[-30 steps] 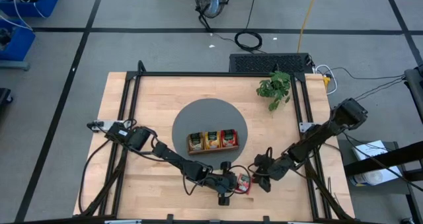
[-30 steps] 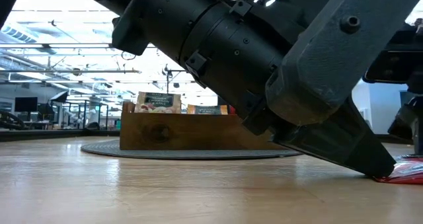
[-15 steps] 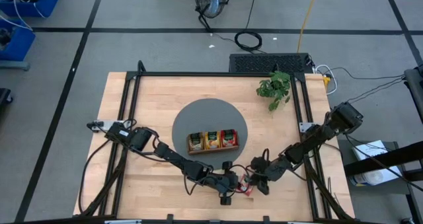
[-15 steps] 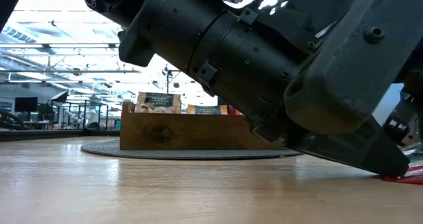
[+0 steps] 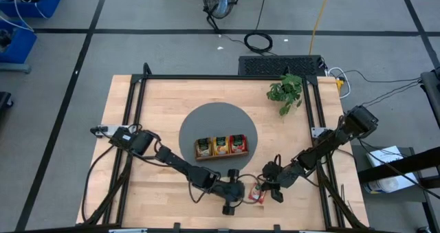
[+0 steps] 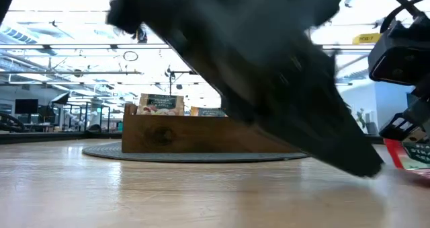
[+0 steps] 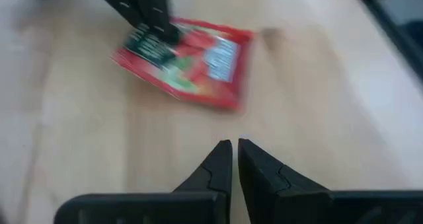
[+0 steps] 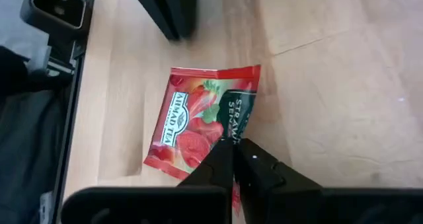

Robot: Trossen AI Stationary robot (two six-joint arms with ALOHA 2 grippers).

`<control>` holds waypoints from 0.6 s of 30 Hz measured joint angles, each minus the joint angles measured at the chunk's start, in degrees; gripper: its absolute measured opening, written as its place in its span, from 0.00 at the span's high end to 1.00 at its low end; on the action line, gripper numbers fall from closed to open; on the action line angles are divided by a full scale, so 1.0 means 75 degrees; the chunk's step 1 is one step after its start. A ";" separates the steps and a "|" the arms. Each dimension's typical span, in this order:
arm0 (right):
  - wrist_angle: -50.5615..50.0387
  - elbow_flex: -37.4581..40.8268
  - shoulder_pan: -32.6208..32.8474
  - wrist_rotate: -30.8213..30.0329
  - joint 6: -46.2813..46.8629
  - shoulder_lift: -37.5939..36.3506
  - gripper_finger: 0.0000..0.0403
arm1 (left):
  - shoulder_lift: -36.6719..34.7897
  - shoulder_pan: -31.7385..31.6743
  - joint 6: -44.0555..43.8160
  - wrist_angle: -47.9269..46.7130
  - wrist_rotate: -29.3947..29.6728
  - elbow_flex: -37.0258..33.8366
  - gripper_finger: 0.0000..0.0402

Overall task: Pick & Place Tea
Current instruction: Put the red tea bag into the right section of the wooden organizer

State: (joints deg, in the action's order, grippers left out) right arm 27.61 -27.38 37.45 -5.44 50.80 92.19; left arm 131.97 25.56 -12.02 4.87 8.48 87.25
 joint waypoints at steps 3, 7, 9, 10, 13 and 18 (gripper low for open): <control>-0.0028 0.0000 0.0000 -0.0004 -0.0125 -0.0065 1.00 | -0.0465 0.0214 -0.0124 -0.0867 0.0031 -0.0004 0.92; -0.0023 0.0000 -0.0012 -0.0013 -0.0464 -0.0068 1.00 | -0.0857 0.0610 -0.0220 -0.1790 0.0628 0.0007 0.92; -0.0070 -0.0003 -0.0064 -0.0020 -0.0669 -0.0074 1.00 | -0.0996 0.0841 -0.0352 -0.2302 0.1081 0.0004 0.92; -0.0100 -0.0003 -0.0110 -0.0023 -0.0768 -0.0074 1.00 | -0.1077 0.0966 -0.0505 -0.2516 0.1330 0.0007 0.92; -0.0133 -0.0016 -0.0394 0.0328 -0.1137 -0.0259 1.00 | -0.1272 0.1336 -0.1084 -0.3276 0.2256 0.0012 0.92; -0.1252 -0.0725 -0.1243 0.1140 -0.2221 -0.1087 1.00 | -0.1348 0.1745 -0.1718 -0.3839 0.3236 0.0007 0.92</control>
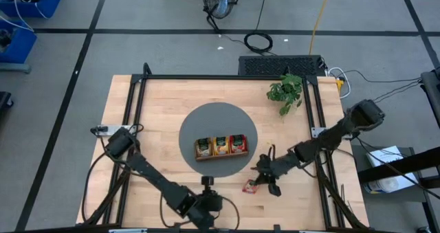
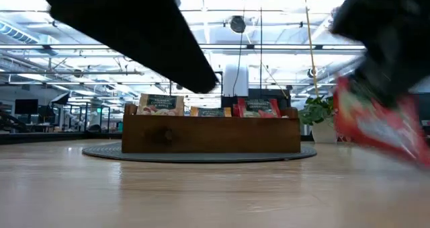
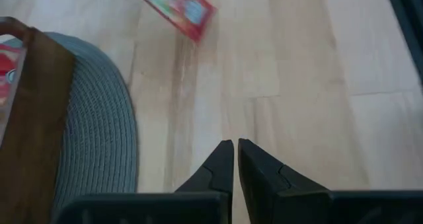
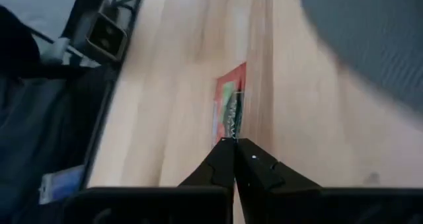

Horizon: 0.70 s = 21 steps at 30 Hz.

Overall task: Pick & Place Tea
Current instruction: Put the red tea bag into the right section of the wooden organizer

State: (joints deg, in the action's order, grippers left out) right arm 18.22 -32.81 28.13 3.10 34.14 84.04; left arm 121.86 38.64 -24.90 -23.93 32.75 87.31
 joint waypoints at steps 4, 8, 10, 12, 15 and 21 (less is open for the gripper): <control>-0.2769 -0.1448 -0.0674 0.0101 -0.1457 -0.0651 1.00 | -0.0014 0.0157 -0.0154 -0.0079 0.0070 0.0003 0.92; -0.5444 -0.3183 -0.1175 -0.1034 -0.3003 -0.0750 1.00 | -0.0014 0.0165 -0.0379 -0.0106 0.0084 0.0003 0.92; -0.6357 -0.3911 -0.1383 -0.1638 -0.3715 -0.0613 1.00 | -0.0014 0.0163 -0.0538 -0.0166 0.0095 0.0003 0.92; -0.6874 -0.4419 -0.1579 -0.1841 -0.4316 -0.0389 1.00 | -0.0014 0.0159 -0.0639 -0.0216 0.0102 0.0003 0.92; -0.7389 -0.4884 -0.1864 -0.1873 -0.4951 0.0089 1.00 | -0.0014 0.0159 -0.0797 -0.0315 0.0120 0.0003 0.92; -0.7514 -0.5037 -0.2120 -0.2632 -0.5808 0.0972 1.00 | -0.0014 0.0168 -0.0975 -0.0430 0.0283 0.0003 0.92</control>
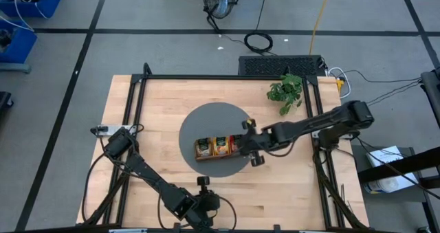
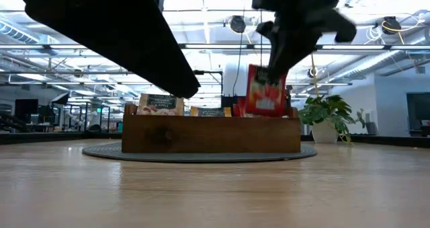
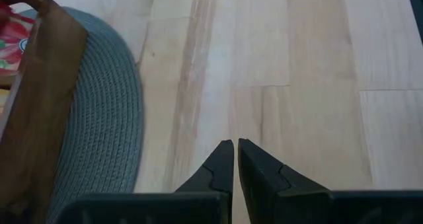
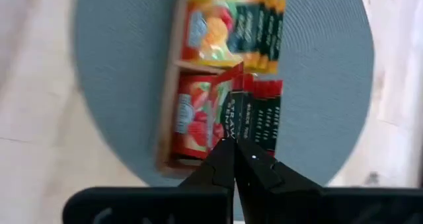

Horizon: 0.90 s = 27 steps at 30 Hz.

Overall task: Pick & Place Tea
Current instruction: Put the red tea bag into the right section of the wooden organizer

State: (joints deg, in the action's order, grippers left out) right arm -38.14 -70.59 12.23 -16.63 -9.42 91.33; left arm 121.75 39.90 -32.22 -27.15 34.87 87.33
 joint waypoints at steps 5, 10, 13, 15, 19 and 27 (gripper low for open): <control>0.0154 -0.0006 -0.0035 -0.0372 -0.0290 0.0453 1.00 | 0.0000 0.0006 0.0016 -0.0018 0.0023 0.0000 0.92; 0.0387 -0.0006 -0.0035 -0.0354 -0.0414 0.0773 1.00 | 0.0000 0.0006 0.0019 -0.0018 0.0044 0.0003 0.92; 0.0494 -0.0009 -0.0035 -0.0354 -0.0301 0.0873 1.00 | 0.0000 0.0006 0.0020 -0.0015 0.0044 0.0003 0.92; 0.0551 -0.0009 -0.0035 -0.0351 -0.0052 0.0936 1.00 | 0.0000 0.0006 0.0018 -0.0022 0.0044 0.0007 0.92; 0.0660 0.0029 -0.0024 -0.0341 0.0143 0.0973 1.00 | 0.0000 0.0006 0.0019 -0.0062 0.0044 0.0009 0.92; 0.0896 0.0390 -0.0021 0.0620 0.0311 0.0988 0.95 | 0.0000 0.0015 -0.0068 -0.0146 0.0044 0.0009 0.92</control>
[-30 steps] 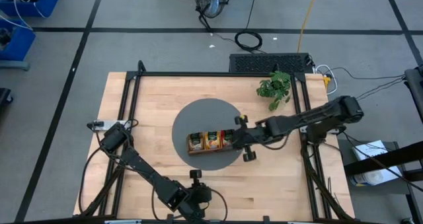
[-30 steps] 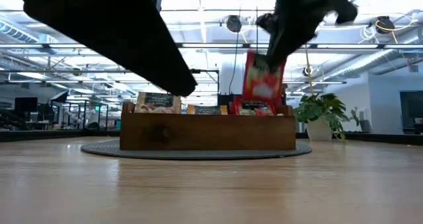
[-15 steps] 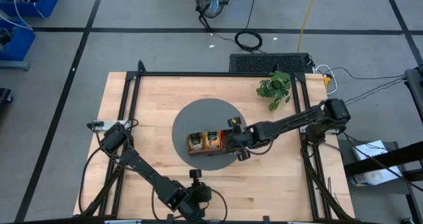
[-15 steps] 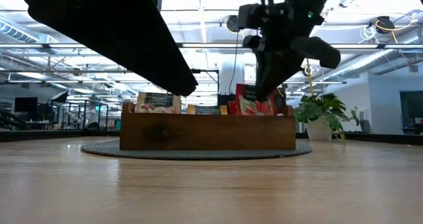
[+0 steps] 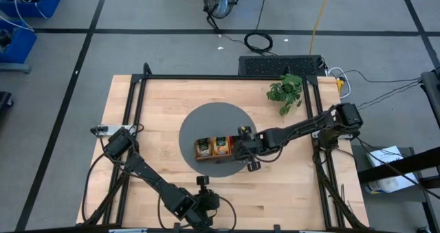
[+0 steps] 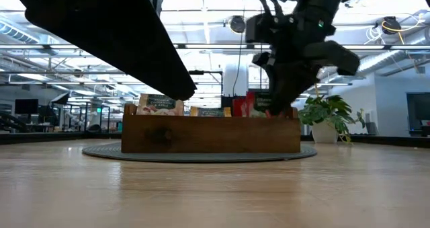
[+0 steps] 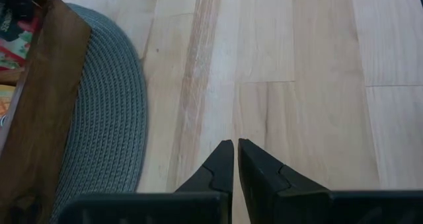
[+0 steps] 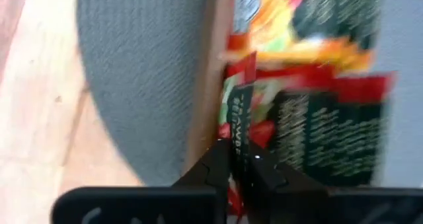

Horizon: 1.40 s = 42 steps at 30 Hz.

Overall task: Pick & Place Tea
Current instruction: Put the red tea bag into the right section of the wooden organizer

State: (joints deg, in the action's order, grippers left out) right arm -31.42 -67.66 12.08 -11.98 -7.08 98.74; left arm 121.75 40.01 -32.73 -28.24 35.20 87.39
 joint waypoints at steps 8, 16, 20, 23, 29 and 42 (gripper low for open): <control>0.0043 0.0059 0.0003 0.0027 0.0259 -0.0123 0.79 | 0.0000 0.0000 -0.0023 -0.0007 0.0000 0.0000 0.92; 0.0216 0.0059 0.0003 -0.0005 0.0258 -0.0710 0.66 | 0.0000 -0.0003 -0.0023 -0.0068 0.0175 0.0000 0.92; 0.0264 0.0059 0.0003 -0.0009 0.0287 -0.1154 0.63 | 0.0000 -0.0017 -0.0029 -0.0088 0.0181 0.0000 0.92; 0.0269 0.0059 0.0003 0.0002 0.0444 -0.1528 0.62 | -0.0002 -0.0017 -0.0090 -0.0091 0.0181 0.0000 0.92; -0.0025 0.0059 0.0064 0.0034 0.0856 -0.2260 0.62 | 0.0000 -0.0021 -0.0134 -0.0094 0.0182 0.0000 0.92; 0.3597 0.2906 0.0498 0.1135 0.1280 -0.3823 0.79 | -0.0003 -0.0285 -0.0598 -0.0111 0.0178 -0.0577 0.92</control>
State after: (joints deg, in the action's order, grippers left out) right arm -4.44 -45.87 15.81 -3.46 2.52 70.07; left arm 121.73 37.87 -37.21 -29.08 36.53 83.07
